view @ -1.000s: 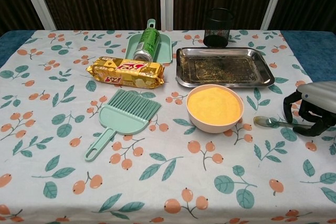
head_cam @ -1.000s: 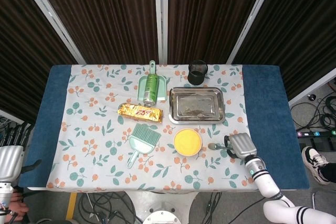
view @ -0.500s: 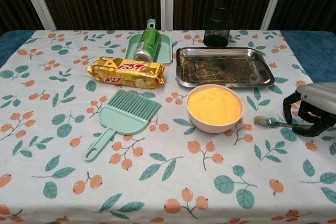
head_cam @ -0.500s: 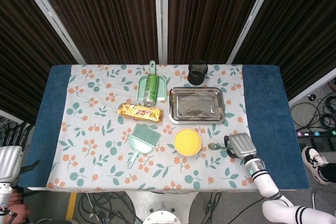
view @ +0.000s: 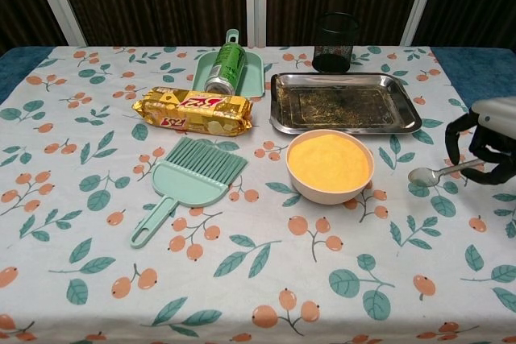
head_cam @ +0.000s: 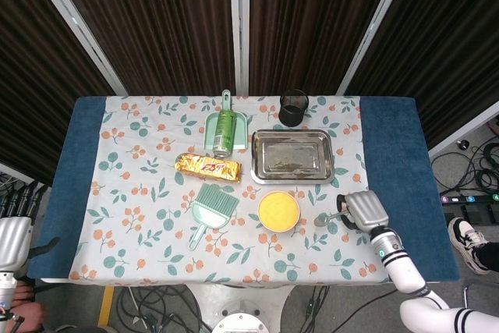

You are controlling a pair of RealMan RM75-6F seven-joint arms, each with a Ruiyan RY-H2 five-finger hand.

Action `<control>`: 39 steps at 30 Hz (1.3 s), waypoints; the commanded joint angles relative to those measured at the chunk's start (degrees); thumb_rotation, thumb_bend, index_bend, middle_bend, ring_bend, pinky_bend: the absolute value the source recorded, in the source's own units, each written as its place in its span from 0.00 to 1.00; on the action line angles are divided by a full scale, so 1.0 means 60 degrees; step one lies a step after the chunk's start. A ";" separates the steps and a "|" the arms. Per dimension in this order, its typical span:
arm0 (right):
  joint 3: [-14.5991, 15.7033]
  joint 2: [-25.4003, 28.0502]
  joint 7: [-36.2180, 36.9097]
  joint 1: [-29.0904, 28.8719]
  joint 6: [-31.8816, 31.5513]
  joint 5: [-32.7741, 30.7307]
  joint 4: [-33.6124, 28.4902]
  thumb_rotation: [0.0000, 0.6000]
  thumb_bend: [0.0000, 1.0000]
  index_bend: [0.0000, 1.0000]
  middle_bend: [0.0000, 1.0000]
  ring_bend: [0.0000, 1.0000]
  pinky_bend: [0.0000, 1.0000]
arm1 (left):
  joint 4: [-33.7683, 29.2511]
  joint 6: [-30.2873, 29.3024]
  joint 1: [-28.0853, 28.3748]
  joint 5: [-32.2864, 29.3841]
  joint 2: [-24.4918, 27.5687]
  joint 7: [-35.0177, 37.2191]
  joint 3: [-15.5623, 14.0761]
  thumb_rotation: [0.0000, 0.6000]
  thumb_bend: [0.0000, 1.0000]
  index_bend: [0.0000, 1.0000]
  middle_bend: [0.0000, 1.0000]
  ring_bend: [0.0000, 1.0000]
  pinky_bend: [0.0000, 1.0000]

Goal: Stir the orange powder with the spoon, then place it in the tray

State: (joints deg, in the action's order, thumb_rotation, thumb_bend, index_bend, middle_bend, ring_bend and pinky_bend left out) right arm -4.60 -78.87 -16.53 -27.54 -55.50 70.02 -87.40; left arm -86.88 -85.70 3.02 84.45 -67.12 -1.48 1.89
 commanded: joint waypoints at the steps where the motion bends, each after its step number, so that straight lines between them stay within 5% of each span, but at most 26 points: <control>1: -0.0459 0.0862 0.0156 -0.0389 0.0087 0.0213 -0.1016 1.00 0.34 0.60 0.90 0.97 1.00 | 0.0003 -0.0031 -0.0002 0.0030 -0.0002 0.0007 0.0005 1.00 0.00 0.05 0.05 0.05 0.08; 11: -0.1044 0.0470 -0.1010 -0.1892 0.1253 -0.0881 -0.1335 1.00 0.34 0.60 0.90 0.97 1.00 | -0.0085 -0.0089 -0.0007 0.0099 0.0069 0.0013 0.0009 1.00 0.00 0.05 0.05 0.05 0.08; 24: -0.0582 -0.0769 -0.2561 -0.2906 0.1364 -0.2071 -0.0801 1.00 0.34 0.52 0.90 0.96 1.00 | -0.0086 -0.0183 -0.0103 0.0123 0.0094 0.0099 -0.0036 1.00 0.00 0.05 0.05 0.05 0.08; 30: -0.0360 -0.0754 -0.2727 -0.2988 0.1212 -0.2191 -0.0884 1.00 0.18 0.43 0.90 0.96 1.00 | 0.0009 -0.0181 -0.0108 0.0133 0.0059 0.0165 -0.0036 1.00 0.00 0.05 0.05 0.05 0.08; 39: -0.0296 -0.0526 -0.2332 -0.2951 0.0931 -0.1883 -0.1170 1.00 0.18 0.40 0.90 0.96 1.00 | 0.0023 -0.0201 -0.0132 0.0132 0.0048 0.0194 -0.0035 1.00 0.00 0.05 0.05 0.05 0.08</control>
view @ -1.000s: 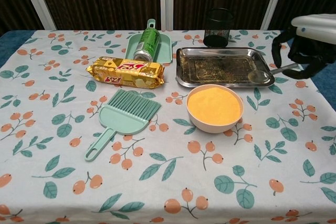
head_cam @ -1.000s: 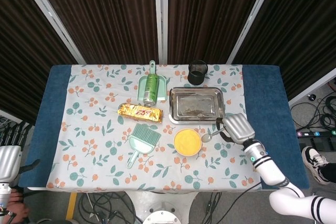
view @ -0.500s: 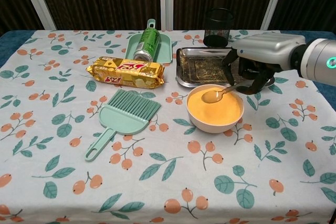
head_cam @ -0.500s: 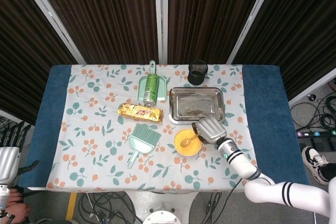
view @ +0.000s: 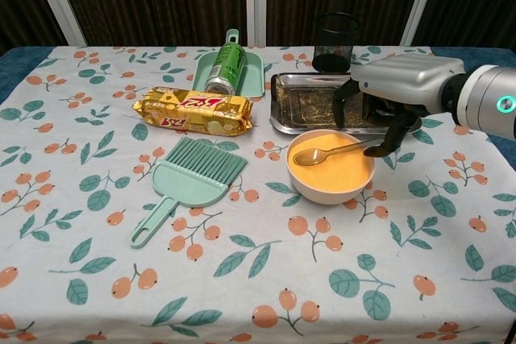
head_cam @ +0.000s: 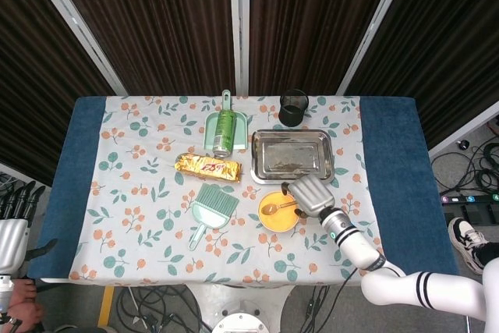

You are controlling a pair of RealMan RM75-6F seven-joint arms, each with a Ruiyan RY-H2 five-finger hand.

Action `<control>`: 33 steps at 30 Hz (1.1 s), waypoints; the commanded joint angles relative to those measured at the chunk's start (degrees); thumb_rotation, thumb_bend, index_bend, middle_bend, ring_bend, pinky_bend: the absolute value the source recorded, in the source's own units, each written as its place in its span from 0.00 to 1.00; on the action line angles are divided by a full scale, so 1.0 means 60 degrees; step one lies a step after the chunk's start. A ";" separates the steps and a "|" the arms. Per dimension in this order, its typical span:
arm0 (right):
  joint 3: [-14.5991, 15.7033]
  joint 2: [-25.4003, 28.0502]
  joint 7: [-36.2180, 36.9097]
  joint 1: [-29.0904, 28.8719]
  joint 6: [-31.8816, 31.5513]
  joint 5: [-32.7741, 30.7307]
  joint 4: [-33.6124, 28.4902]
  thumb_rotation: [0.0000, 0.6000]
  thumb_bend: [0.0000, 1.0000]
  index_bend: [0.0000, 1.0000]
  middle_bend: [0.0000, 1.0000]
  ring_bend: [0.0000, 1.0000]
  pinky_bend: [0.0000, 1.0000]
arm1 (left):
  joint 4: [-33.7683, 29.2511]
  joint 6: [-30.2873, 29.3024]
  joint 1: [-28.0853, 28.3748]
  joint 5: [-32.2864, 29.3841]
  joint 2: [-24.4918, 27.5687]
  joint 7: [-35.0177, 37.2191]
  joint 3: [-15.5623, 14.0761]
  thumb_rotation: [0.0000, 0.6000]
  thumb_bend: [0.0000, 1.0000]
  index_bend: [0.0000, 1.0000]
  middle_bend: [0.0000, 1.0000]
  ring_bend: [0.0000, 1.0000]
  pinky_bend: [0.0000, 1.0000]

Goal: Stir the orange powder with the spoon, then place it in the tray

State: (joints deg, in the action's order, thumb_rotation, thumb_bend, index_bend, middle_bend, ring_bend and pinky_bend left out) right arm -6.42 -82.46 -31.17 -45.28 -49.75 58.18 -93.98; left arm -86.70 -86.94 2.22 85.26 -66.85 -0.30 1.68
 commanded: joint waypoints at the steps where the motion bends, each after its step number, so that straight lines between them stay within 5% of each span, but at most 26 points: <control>1: 0.0022 0.0076 0.0127 -0.0011 -0.0009 0.0104 -0.0065 1.00 0.19 0.40 0.90 0.96 1.00 | -0.0010 0.0015 0.0003 -0.0007 0.0002 -0.0005 0.0001 1.00 0.00 0.05 0.05 0.05 0.08; 33: 0.0348 -0.0666 -0.0258 -0.0499 0.0019 -0.0555 0.0684 1.00 0.31 0.52 0.90 0.96 1.00 | 0.0140 0.0126 0.0001 -0.0105 -0.0079 0.0093 0.0015 1.00 0.00 0.05 0.05 0.05 0.08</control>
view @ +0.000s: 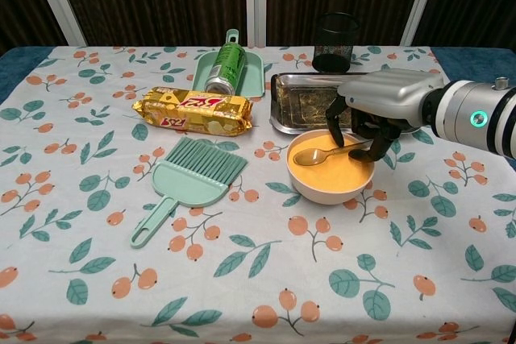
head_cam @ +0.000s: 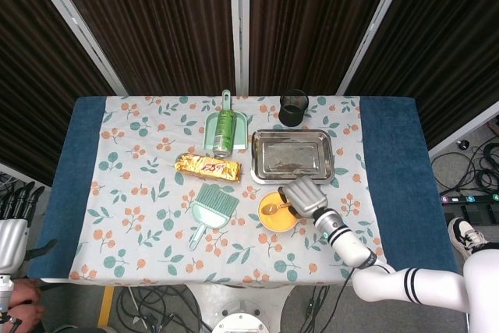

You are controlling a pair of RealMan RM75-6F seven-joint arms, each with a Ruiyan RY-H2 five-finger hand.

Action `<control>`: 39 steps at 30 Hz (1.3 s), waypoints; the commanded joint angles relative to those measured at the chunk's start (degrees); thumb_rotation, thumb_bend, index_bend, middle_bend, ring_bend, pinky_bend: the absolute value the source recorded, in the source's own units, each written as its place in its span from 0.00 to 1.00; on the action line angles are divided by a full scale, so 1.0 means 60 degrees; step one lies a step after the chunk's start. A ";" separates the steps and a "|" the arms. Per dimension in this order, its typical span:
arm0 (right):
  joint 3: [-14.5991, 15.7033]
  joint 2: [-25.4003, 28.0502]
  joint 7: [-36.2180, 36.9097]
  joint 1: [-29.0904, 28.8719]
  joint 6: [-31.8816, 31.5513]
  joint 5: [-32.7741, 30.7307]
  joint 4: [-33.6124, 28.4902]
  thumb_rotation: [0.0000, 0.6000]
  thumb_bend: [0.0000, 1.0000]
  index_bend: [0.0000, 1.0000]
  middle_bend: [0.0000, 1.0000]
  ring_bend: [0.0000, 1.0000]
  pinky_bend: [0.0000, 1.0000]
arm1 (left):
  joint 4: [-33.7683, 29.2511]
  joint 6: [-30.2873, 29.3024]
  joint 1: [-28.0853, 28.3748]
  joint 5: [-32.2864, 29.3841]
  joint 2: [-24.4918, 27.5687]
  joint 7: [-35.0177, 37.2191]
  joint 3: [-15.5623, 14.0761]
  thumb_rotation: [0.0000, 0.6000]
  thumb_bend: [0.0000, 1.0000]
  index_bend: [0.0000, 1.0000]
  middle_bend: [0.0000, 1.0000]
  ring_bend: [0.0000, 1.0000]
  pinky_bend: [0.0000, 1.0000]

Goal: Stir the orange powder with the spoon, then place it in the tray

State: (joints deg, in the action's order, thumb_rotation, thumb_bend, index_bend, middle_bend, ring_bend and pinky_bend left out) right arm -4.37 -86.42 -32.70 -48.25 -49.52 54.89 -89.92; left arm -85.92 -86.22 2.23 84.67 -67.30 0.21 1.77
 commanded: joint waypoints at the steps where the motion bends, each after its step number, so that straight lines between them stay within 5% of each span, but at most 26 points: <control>1: 0.0011 -0.0010 -0.0002 -0.0003 -0.0035 -0.0006 0.0012 1.00 0.31 0.52 0.90 0.96 1.00 | 0.0015 0.0008 0.0000 -0.0009 -0.0007 0.0014 0.0004 1.00 0.00 0.05 0.05 0.05 0.08; 14: 0.0092 0.0233 -0.0282 -0.0088 -0.0333 0.0332 -0.0086 1.00 0.37 0.62 0.90 0.97 1.00 | 0.0042 0.0000 -0.0005 -0.0007 -0.0028 0.0026 0.0012 1.00 0.00 0.05 0.05 0.05 0.08; 23: 0.0347 0.0965 -0.2643 -0.0654 -0.0872 0.1351 -0.0265 1.00 0.42 0.68 0.91 0.97 1.00 | -0.0018 -0.0065 0.0008 0.0098 -0.0017 0.0012 0.0010 1.00 0.00 0.05 0.05 0.05 0.08; 30: 0.0746 0.0587 -0.4326 -0.1026 -0.0972 0.2246 0.0371 1.00 0.45 0.71 0.92 0.97 1.00 | -0.0070 -0.0106 -0.0079 0.0110 0.0025 0.0024 -0.0069 1.00 0.00 0.05 0.05 0.05 0.08; 39: 0.1032 -0.0251 -0.4819 -0.1020 -0.0797 0.2672 0.1096 1.00 0.47 0.73 0.92 0.97 1.00 | -0.0018 -0.0065 -0.0115 0.0097 -0.0001 0.0108 -0.0112 1.00 0.00 0.05 0.05 0.05 0.08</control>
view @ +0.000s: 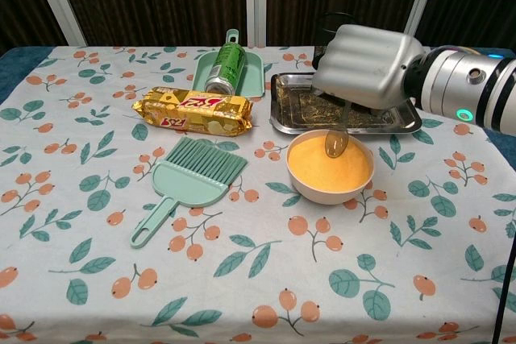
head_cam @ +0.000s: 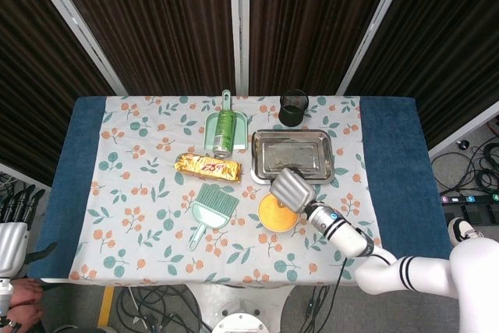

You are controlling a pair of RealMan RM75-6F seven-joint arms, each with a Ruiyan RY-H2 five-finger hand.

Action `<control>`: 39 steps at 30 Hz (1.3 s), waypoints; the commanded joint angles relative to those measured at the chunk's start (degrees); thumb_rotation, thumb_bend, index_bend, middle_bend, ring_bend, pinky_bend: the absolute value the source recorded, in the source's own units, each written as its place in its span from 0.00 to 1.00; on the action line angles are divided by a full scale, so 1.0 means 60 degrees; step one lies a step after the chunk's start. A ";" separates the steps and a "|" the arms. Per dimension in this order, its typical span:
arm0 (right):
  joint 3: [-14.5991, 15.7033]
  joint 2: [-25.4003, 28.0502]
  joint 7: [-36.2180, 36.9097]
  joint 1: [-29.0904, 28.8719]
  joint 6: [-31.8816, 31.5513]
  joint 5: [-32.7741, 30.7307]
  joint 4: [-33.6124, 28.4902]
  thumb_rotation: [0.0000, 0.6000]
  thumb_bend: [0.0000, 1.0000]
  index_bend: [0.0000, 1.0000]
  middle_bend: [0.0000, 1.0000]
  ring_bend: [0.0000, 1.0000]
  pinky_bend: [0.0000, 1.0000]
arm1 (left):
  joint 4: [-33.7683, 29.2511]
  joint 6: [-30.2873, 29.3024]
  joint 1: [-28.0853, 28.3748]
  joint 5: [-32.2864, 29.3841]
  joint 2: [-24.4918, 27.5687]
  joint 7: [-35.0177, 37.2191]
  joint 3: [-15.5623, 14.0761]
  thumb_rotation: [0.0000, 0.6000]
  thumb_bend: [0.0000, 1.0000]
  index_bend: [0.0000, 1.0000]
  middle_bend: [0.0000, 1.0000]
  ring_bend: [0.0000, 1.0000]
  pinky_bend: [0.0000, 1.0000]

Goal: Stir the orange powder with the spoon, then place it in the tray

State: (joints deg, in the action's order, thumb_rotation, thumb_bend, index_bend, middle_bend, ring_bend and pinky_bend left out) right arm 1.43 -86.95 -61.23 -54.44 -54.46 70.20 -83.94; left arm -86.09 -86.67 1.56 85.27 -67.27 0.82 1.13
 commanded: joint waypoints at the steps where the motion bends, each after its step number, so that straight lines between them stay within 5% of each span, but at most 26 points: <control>1: 0.0065 -0.0218 -0.0035 0.0027 0.0025 0.0154 0.0105 1.00 0.47 0.74 0.92 0.97 1.00 | 0.0019 0.0014 -0.0006 -0.0008 -0.0011 0.0015 -0.0008 1.00 0.00 0.05 0.05 0.05 0.08; 18: -0.0401 0.0366 0.1761 0.0506 -0.0116 0.0176 -0.0889 1.00 0.47 0.77 0.93 0.98 1.00 | 0.0084 0.0038 0.0059 -0.0004 -0.0049 0.0026 0.0071 1.00 0.00 0.05 0.05 0.05 0.08; 39: 0.0039 -0.0407 -0.0690 0.0019 0.0403 0.0977 0.0199 1.00 0.49 0.78 0.93 0.98 1.00 | -0.0034 0.0049 0.0062 0.0003 0.0019 -0.0069 0.0054 1.00 0.00 0.05 0.05 0.05 0.08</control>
State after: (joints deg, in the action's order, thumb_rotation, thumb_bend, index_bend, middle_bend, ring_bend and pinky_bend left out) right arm 1.54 -89.17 -65.32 -54.36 -52.20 75.99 -82.56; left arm -86.29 -86.38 1.93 85.30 -67.15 0.41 1.45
